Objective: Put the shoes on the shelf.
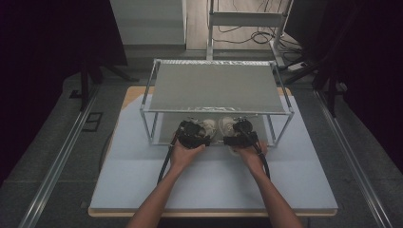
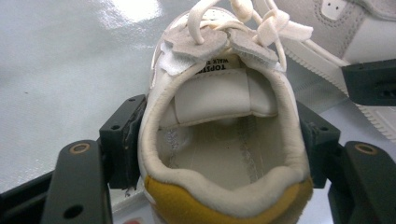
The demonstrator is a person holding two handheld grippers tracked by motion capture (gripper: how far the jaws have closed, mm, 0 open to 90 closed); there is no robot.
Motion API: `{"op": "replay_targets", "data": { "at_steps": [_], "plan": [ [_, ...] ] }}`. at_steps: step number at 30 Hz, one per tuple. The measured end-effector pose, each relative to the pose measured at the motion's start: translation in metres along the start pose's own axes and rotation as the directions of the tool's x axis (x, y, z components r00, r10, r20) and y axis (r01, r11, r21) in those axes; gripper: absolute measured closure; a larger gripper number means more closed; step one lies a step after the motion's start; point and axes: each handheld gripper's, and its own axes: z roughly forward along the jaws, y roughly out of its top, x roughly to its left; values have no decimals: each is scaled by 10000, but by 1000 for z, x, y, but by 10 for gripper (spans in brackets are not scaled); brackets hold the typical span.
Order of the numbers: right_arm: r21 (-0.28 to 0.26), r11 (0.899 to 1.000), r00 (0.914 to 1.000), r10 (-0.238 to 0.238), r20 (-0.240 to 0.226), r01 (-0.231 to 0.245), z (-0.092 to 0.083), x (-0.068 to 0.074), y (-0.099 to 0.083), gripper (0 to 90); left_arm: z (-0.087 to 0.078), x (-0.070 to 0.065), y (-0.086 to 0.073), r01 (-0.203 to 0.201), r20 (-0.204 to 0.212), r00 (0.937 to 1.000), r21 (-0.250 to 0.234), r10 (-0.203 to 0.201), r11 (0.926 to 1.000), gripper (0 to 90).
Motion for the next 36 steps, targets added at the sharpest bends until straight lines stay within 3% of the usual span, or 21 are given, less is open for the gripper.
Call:
{"op": "replay_targets", "data": {
  "at_steps": [2, 4, 5, 7, 10, 14, 15, 16, 18, 20, 22, 23, 24, 28, 29, 30, 31, 35, 36],
  "plan": [
    [-34, 10000, 10000, -76, -33, 76, 3, 0, 1, 257, 2, -1, 0, -6, 18, 10000, 36, 6, 10000, 312],
    [321, 9986, 9991, 413, -47, -411, 4, 4, 2, 255, 4, -2, 0, -146, -74, 9999, 24, 147, 9999, 311],
    [321, 9986, 9991, 413, -47, -411, 4, 4, 2, 255, 4, -2, 0, -146, -74, 9999, 24, 147, 9999, 311],
    [776, 9913, 9943, 1069, -32, -1064, 5, 9, 3, 254, 4, -3, 0, -72, -53, 10000, 19, 72, 10000, 310],
    [699, 9945, 9970, 779, 22, -779, 9, 8, 4, 250, 5, -4, -1, -164, -147, 9998, 9, 164, 9999, 301],
    [742, 9937, 9964, 846, -58, -839, 9, 7, 3, 240, 5, -6, -2, -124, -158, 9998, -7, 124, 9999, 281],
    [800, 9889, 9921, 1256, 38, -1255, 4, 11, 3, 198, 4, -5, -3, -116, -86, 9999, -39, 116, 9999, 276],
    [636, 9912, 9932, 1158, 80, -1161, 2, 10, 3, 186, 3, -4, -5, -140, -64, 9999, -88, 140, 9999, 271],
    [-109, 9999, 9999, 107, 26, -107, -1, 4, 2, 167, -1, -3, -8, -197, 31, 9998, -128, 197, 9997, 260],
    [-86, 9994, 9994, 325, 79, -324, -9, 6, -1, 152, -7, -1, -12, -222, 163, 9996, -303, 227, 9993, 254],
    [-588, 9982, 9999, -98, 30, 99, -14, 1, -7, 154, -14, 1, -16, -259, 271, 9993, -446, 271, 9987, 250],
    [-605, 9982, 9999, 44, -122, -51, -18, 1, -10, 154, -14, 1, -16, -259, 271, 9993, -446, 271, 9987, 250],
    [-721, 9973, 9995, 142, -273, -161, -23, 1, -15, 158, -21, -3, -21, 273, 347, 9991, -574, -253, 9980, 250],
    [-1107, 9933, 9978, 280, -594, -345, -36, -1, -25, 190, -31, 0, -26, 100, 492, 9988, -851, -58, 9963, 253],
    [-1556, 9873, 9957, 183, -906, -324, -47, -3, -34, 238, -40, 2, -30, 187, 599, 9981, -1096, -122, 9938, 273],
    [-1556, 9873, 9957, 183, -906, -324, -47, -3, -34, 238, -40, 2, -30, 187, 599, 9981, -1096, -122, 9938, 286],
    [-1958, 9797, 9928, 186, -1186, -418, -58, -6, -42, 301, -49, 6, -34, 117, 656, 9978, -1309, -31, 9913, 310],
    [-2287, 9724, 9909, 151, -1340, -457, -69, -14, -52, 394, -61, 12, -41, 170, 622, 9980, -1619, -70, 9867, 423],
    [-2376, 9697, 9898, 229, -1409, -563, -74, -21, -58, 458, -66, 17, -45, 144, 504, 9987, -1726, -57, 9849, 463]
  ]
}}
